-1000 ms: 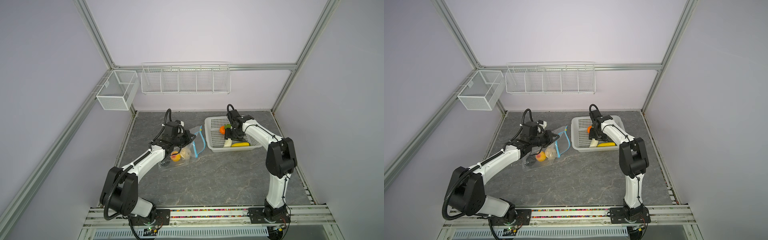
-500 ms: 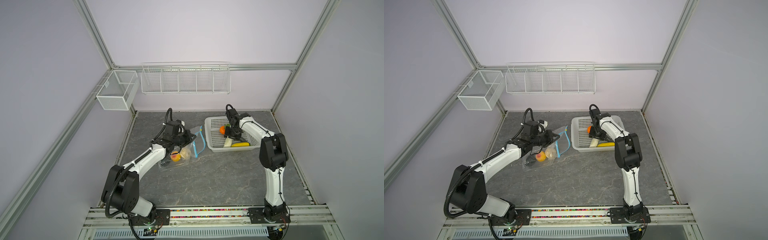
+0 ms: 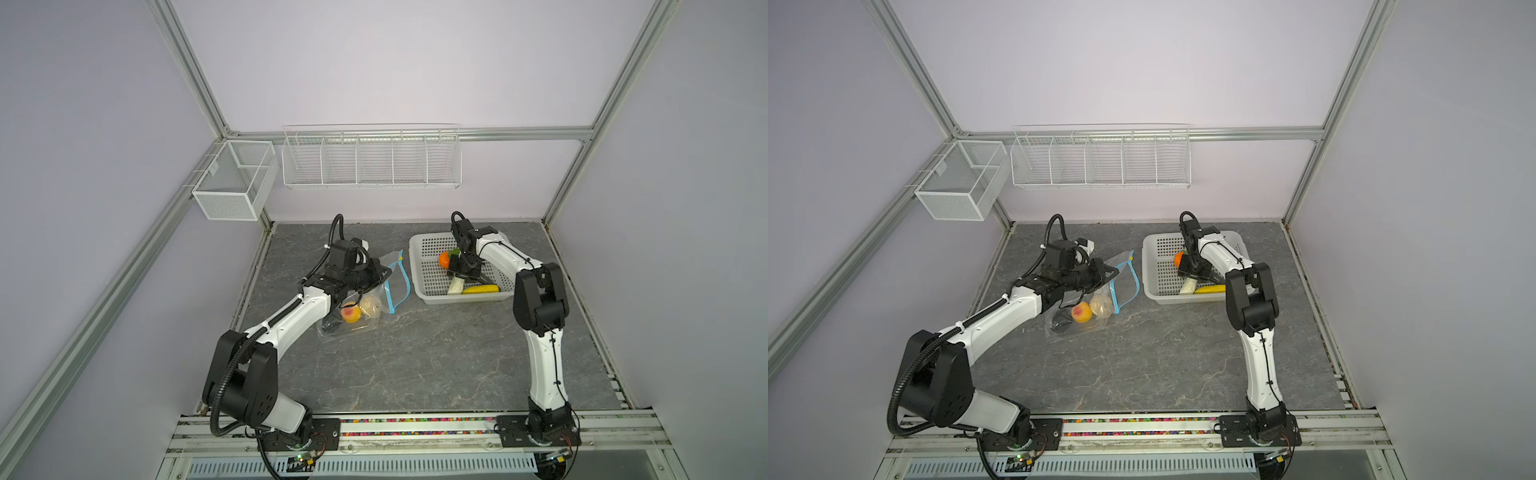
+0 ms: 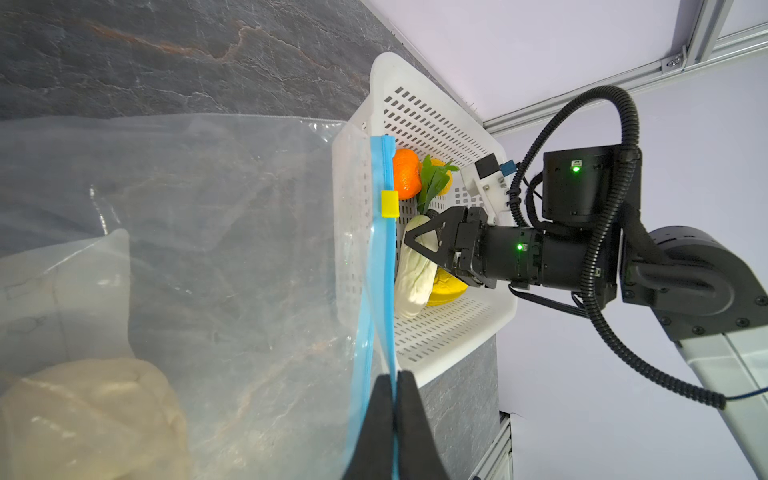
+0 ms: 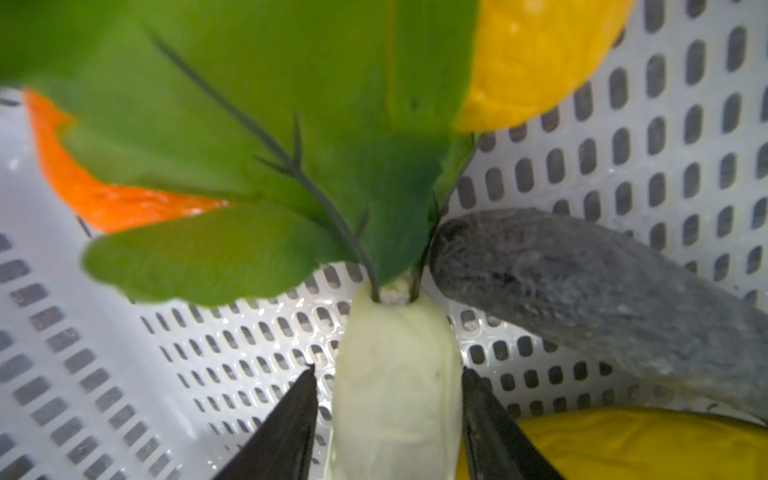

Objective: Place the food in the zip-top bag and seal the zipper
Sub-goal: 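Lower the right gripper onto the white radish and close on it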

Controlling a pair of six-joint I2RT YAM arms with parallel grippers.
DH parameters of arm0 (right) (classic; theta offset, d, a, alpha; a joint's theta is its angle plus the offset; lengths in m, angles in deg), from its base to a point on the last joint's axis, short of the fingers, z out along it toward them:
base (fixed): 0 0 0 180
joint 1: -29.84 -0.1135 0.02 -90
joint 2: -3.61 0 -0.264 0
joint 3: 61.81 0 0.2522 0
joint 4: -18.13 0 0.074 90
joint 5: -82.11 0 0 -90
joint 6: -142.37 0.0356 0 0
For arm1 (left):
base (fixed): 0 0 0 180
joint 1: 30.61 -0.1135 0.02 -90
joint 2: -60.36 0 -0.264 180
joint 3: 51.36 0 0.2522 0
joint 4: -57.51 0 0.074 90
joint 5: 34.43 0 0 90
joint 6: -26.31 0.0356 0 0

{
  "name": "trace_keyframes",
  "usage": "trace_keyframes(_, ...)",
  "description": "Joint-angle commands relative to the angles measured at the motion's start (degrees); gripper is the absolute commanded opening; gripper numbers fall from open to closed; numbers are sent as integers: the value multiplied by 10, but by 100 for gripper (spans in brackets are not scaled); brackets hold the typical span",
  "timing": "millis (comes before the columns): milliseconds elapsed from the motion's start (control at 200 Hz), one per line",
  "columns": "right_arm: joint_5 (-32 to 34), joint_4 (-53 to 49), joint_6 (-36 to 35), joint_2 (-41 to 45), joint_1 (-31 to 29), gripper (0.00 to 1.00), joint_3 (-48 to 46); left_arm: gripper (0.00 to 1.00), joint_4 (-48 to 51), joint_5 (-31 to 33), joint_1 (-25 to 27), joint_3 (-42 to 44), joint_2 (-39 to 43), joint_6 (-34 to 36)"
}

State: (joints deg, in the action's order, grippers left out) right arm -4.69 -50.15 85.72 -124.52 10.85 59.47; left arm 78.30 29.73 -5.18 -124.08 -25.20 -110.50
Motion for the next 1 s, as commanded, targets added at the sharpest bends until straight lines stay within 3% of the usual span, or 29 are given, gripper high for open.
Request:
trace_keyframes(0,2,-14,-10,-19,7,56,21,0,2,-5,-4,-18,-3,8)
trace_keyframes(265,-10,-15,-9,-28,11,49,25,0,-3,-2,-9,-14,-1,7)
trace_keyframes(995,-52,43,-13,7,16,44,-22,0,-8,-1,-10,-8,9,4)
